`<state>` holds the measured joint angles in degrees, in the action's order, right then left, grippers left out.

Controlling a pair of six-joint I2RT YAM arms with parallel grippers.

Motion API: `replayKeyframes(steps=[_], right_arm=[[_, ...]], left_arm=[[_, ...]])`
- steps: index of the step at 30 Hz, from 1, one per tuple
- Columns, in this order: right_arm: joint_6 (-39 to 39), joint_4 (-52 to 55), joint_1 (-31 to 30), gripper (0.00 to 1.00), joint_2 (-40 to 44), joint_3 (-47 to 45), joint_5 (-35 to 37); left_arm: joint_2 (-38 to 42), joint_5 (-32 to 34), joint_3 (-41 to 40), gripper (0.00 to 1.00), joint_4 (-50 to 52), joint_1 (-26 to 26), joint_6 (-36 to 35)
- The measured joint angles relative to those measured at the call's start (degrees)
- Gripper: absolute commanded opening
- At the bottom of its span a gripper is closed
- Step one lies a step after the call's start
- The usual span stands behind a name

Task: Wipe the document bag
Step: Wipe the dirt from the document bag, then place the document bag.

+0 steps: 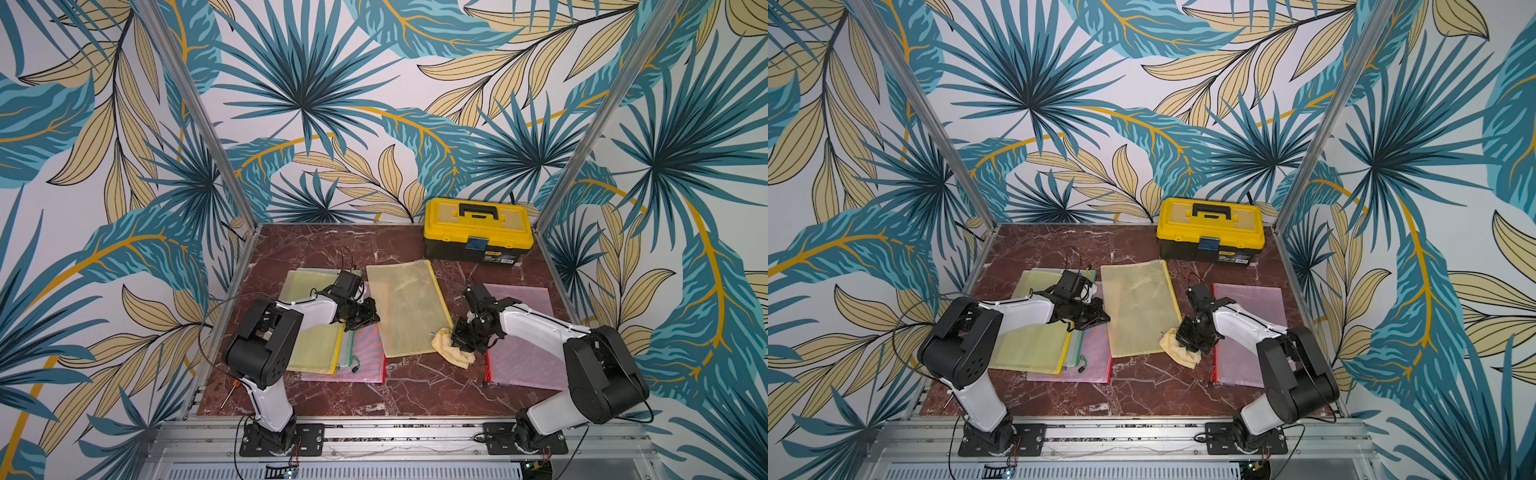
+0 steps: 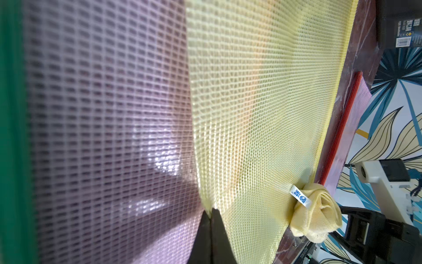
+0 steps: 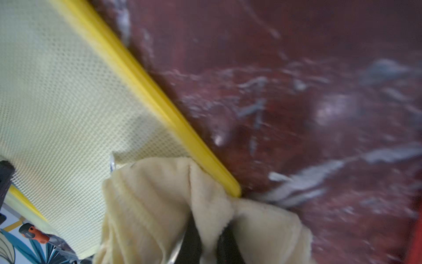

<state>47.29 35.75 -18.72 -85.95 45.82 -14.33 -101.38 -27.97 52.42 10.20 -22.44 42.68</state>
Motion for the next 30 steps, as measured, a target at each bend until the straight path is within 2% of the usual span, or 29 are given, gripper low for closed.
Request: replayKeyframes(steps=[6,10,14,21,25,30], right_arm=[[-1.73,5.92,0.04,0.0,4.72,4.96,0.85],[-3.26,7.8,0.04,0.0,12.13,15.02,1.57],[-4.92,9.03,0.02,0.0,16.28,23.28,2.45],[-6.03,14.78,0.04,0.0,18.78,24.79,6.86],[-6.14,19.06,0.04,0.0,22.88,27.23,12.39],[-4.63,21.64,0.04,0.0,31.93,30.6,21.88]], left_arm=[[5.07,-3.08,-0.79,0.0,0.48,1.86,-3.19],[9.84,-6.23,0.76,0.0,1.9,1.2,-5.38],[10.82,-6.99,5.68,0.0,5.16,-0.31,-7.72],[14.6,-7.54,13.0,0.0,13.33,-1.4,-9.94],[14.23,-10.84,24.41,0.0,16.85,-2.82,-10.4],[7.56,-15.69,41.92,0.0,20.06,-7.45,-11.72]])
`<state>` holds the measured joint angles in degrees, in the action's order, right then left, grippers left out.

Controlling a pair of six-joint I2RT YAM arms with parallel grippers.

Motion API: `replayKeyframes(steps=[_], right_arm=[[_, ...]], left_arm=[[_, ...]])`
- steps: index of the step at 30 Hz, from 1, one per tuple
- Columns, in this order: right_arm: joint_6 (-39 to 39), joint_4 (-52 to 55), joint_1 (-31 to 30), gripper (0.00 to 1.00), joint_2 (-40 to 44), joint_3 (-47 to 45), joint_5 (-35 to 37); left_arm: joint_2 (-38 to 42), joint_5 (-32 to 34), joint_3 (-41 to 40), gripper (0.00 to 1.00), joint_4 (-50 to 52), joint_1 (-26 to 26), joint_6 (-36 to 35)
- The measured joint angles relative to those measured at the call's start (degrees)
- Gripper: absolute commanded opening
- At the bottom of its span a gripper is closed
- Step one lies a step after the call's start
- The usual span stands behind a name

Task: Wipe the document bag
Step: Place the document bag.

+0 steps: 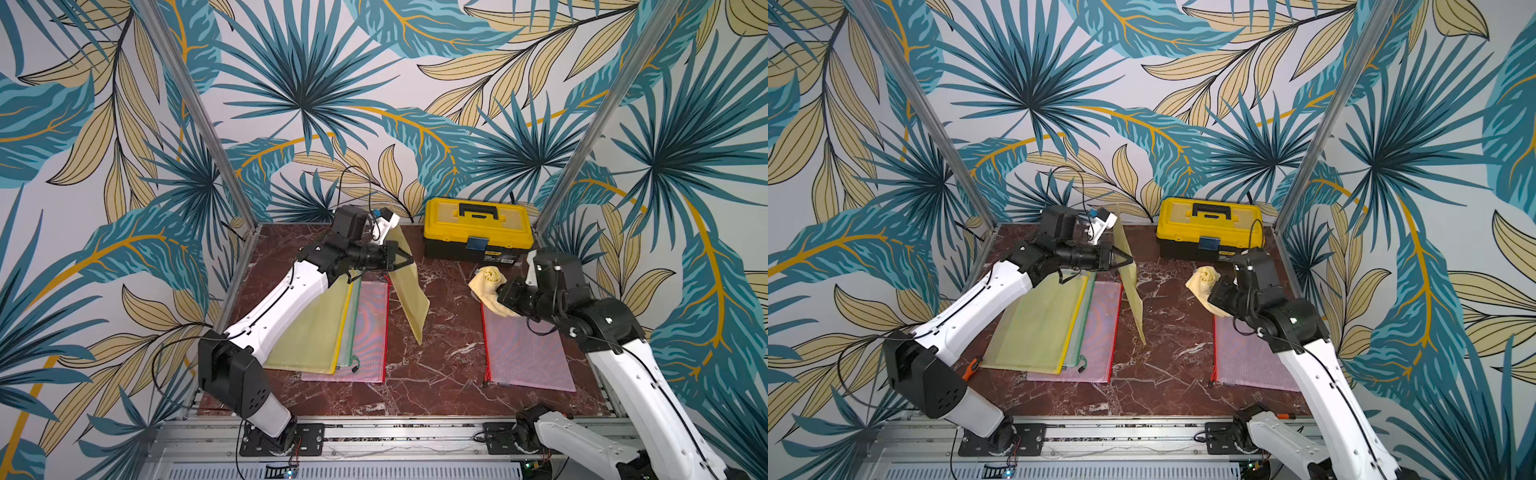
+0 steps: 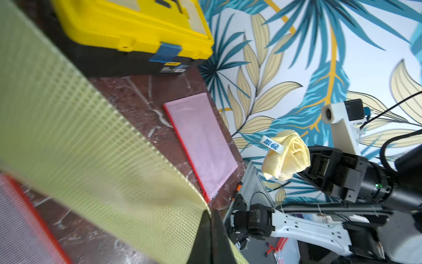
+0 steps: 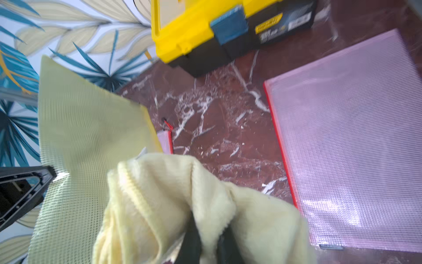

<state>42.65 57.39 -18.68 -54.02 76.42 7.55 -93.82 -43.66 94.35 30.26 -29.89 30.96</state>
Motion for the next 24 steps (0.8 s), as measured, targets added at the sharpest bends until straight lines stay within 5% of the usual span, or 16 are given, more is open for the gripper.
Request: replayKeyframes(steps=[7,17,24], right_arm=[[1.68,5.33,0.02,0.0,8.37,2.56,12.5],[1.42,10.67,0.02,0.0,10.62,5.77,21.64],[0.81,11.96,0.02,0.0,10.88,5.73,23.54]], left_arm=[[-16.13,-5.57,21.94,0.0,3.08,-6.82,0.55],[-39.17,-9.77,50.95,0.0,5.14,-16.33,2.27],[-46.07,-8.76,52.39,0.0,4.94,-18.38,1.92]])
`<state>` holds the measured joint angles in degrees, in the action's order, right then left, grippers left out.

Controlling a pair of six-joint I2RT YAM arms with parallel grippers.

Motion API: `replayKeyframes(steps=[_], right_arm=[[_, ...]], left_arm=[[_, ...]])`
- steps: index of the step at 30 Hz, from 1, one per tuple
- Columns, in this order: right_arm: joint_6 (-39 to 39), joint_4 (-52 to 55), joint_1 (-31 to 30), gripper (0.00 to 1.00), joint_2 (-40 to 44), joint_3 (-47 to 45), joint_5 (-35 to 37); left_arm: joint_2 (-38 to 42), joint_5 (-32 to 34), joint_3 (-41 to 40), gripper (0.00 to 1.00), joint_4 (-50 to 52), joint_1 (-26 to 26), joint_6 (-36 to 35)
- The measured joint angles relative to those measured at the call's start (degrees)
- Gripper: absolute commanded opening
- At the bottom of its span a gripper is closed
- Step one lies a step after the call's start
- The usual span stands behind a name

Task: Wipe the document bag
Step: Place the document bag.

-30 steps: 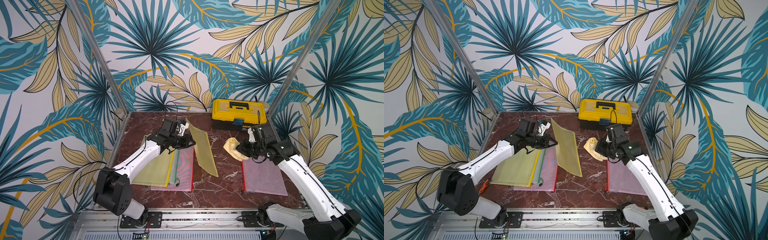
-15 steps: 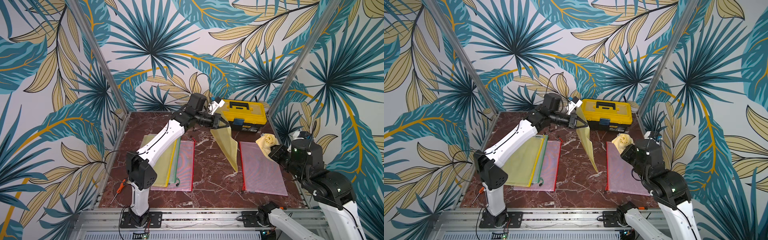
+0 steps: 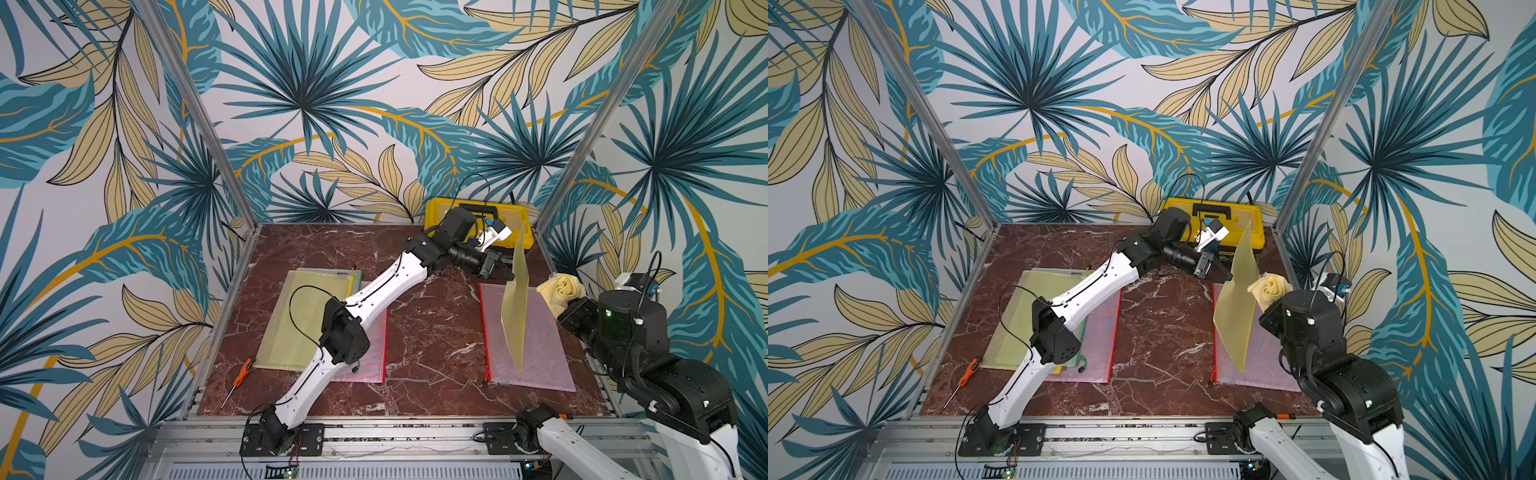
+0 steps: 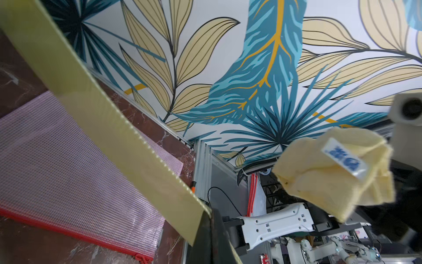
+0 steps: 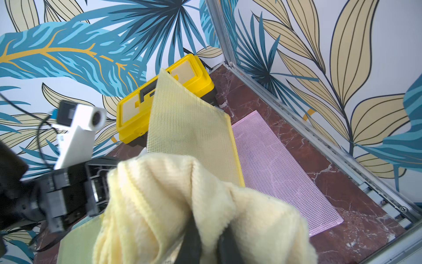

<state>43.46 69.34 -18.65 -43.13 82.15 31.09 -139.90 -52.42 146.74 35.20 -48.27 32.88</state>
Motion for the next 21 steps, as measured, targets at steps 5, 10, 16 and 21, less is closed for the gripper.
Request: replayKeyframes(steps=[5,10,16,21], right_arm=[[-0.28,-0.02,0.0,0.0,-0.15,-1.64,-0.28],[-0.66,-0.09,0.0,0.0,-1.77,-3.02,-1.4],[-0.9,-1.31,0.0,0.0,-3.72,-5.2,-4.13],[-1.38,-3.93,0.0,0.0,-6.16,-8.76,-8.41]], left_arm=[[-1.62,5.84,-9.4,0.0,0.15,0.31,-0.37],[-2.89,12.59,-16.96,0.14,0.81,0.44,-1.01],[0.55,20.83,-26.1,0.91,0.2,0.96,-2.05],[14.19,32.59,-41.92,1.0,1.66,3.52,-3.1]])
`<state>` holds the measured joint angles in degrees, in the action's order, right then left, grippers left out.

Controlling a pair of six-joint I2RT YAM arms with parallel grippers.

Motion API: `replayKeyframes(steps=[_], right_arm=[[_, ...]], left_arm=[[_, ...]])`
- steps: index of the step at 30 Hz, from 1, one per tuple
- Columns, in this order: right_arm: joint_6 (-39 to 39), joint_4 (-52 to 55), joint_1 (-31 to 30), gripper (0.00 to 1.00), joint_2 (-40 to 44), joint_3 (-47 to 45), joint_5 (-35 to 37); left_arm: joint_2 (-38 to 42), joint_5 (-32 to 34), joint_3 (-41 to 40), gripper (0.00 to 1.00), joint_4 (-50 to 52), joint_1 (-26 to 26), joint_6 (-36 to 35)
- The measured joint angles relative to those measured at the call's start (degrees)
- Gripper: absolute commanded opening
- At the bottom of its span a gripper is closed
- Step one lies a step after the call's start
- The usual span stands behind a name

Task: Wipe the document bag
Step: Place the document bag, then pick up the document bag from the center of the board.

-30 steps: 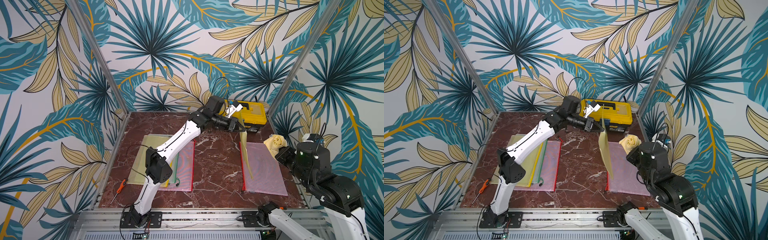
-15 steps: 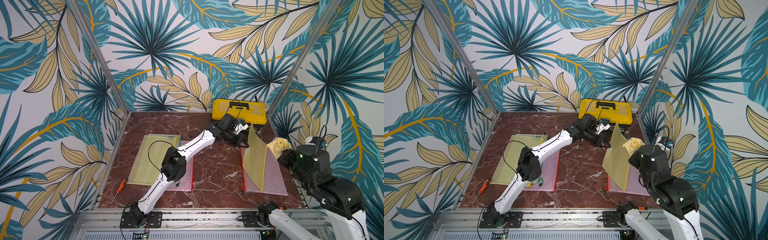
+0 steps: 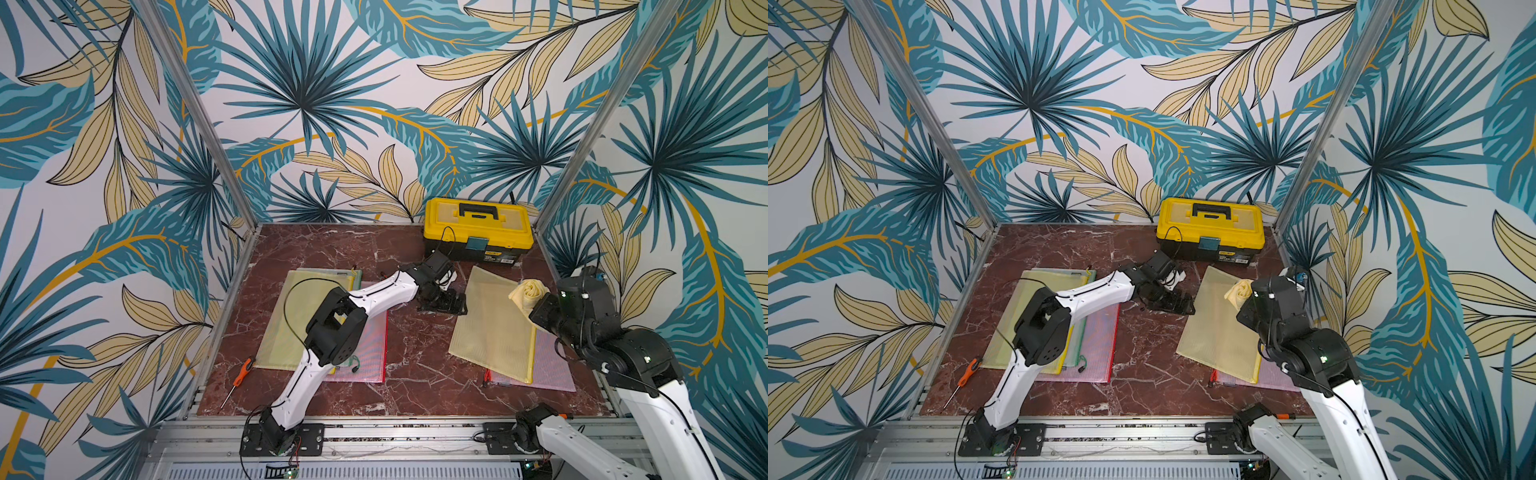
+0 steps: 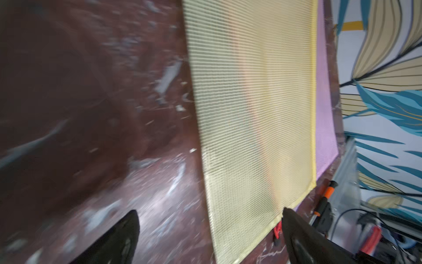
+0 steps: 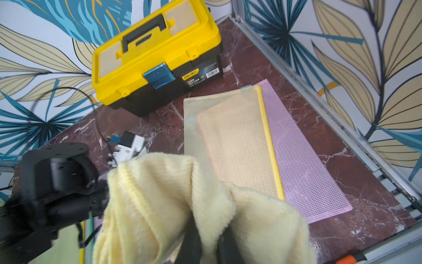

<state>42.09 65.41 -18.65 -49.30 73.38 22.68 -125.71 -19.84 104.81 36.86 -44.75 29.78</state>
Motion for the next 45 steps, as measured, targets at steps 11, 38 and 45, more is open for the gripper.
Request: replayKeyframes(steps=[11,38,45], right_arm=[[-0.81,-8.39,0.0,0.0,-8.59,-4.98,-10.01],[-0.79,-11.61,0.02,0.0,-13.16,-6.88,-15.58],[-0.79,-11.61,0.02,0.0,-13.18,-7.21,-15.93]], left_arm=[[17.27,17.73,-22.51,0.73,4.83,6.51,2.86],[12.2,18.38,-24.44,0.0,6.75,5.84,3.52],[30.8,12.79,-28.0,0.0,8.55,12.87,0.26]])
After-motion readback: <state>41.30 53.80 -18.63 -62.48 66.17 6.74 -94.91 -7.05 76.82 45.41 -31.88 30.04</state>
